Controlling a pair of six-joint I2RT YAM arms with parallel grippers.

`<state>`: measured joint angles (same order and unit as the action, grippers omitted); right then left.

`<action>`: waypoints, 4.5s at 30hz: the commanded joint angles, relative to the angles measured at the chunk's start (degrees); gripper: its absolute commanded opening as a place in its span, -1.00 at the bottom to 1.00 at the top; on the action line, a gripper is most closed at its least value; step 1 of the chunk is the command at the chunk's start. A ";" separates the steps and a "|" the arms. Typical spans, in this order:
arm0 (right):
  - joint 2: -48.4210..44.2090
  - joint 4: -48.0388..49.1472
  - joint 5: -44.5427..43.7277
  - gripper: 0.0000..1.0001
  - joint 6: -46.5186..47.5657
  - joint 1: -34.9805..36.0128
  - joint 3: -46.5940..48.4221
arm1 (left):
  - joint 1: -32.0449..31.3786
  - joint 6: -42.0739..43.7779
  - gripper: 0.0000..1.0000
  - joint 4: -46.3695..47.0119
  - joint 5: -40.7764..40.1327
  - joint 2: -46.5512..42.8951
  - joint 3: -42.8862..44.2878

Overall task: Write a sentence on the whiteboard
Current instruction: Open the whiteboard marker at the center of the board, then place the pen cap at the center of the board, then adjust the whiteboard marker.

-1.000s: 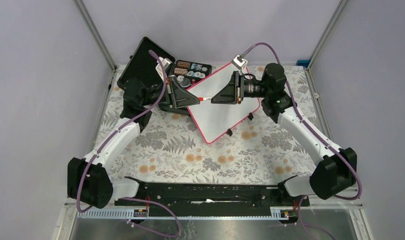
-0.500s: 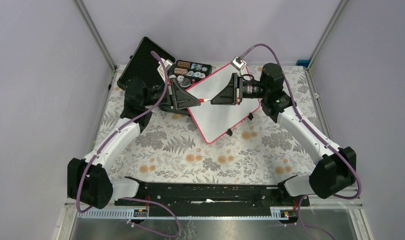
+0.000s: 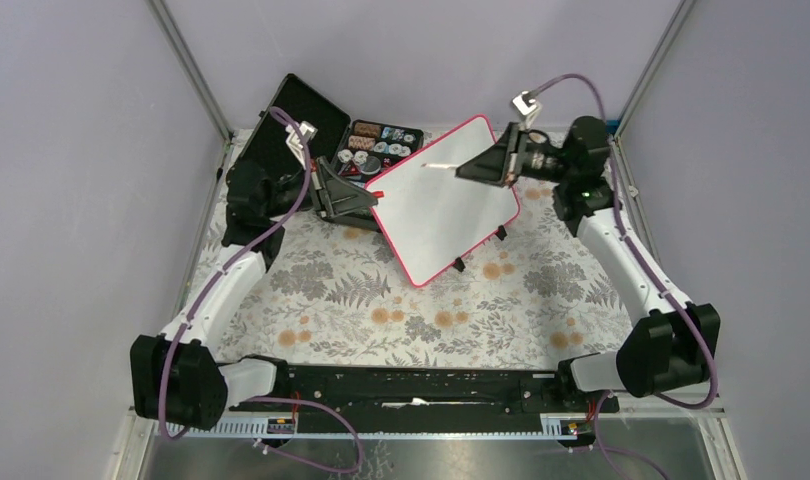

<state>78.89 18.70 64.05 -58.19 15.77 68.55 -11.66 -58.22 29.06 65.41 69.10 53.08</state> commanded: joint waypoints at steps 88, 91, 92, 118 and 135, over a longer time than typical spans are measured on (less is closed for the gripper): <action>-3.08 -14.99 2.18 -1.00 24.56 8.92 0.10 | -8.35 58.39 0.48 -64.37 -5.38 5.18 35.71; -3.49 -15.12 2.61 -1.00 24.73 9.34 -0.36 | -11.14 54.17 0.46 -61.90 -4.59 6.01 33.63; -3.62 -15.16 2.65 -1.00 24.72 9.34 -0.48 | -11.78 52.32 0.46 -60.28 -3.49 6.06 32.11; -3.87 -13.98 6.32 -0.13 23.17 9.82 -0.44 | -16.11 46.24 -1.00 -53.64 2.39 6.79 24.61; -2.78 -25.54 3.73 -0.30 31.25 10.57 2.99 | -16.16 50.66 -1.00 -60.41 -0.59 6.84 25.26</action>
<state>76.25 -2.44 68.40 -31.70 25.32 67.92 -27.66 -8.91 -31.64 65.12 76.62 77.12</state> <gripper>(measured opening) 0.353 0.076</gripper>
